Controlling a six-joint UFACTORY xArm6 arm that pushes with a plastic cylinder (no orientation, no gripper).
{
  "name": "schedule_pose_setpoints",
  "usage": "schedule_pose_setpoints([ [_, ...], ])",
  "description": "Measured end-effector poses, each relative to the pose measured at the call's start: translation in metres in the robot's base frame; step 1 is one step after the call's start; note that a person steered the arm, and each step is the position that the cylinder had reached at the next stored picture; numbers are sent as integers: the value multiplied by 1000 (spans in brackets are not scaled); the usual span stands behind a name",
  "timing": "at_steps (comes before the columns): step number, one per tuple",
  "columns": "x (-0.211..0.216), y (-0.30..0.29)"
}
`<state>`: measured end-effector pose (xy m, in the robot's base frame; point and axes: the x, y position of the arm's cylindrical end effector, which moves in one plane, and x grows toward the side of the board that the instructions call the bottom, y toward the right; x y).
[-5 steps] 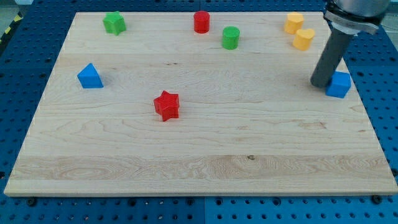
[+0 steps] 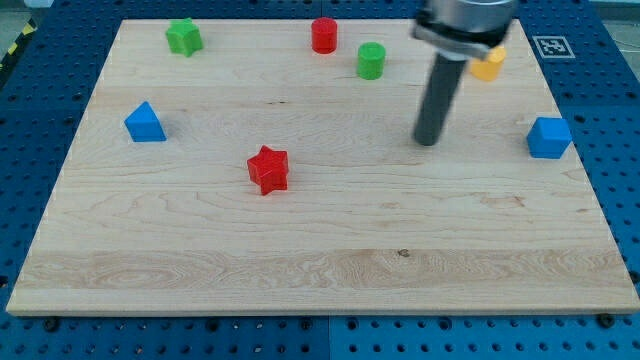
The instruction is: Move the red star towards the bottom left corner of the board
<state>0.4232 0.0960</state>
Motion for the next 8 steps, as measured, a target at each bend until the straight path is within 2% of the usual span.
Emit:
schedule_pose_setpoints([
  [3,83,-194],
  [5,33,-138],
  [6,33,-169],
  [8,86,-268],
])
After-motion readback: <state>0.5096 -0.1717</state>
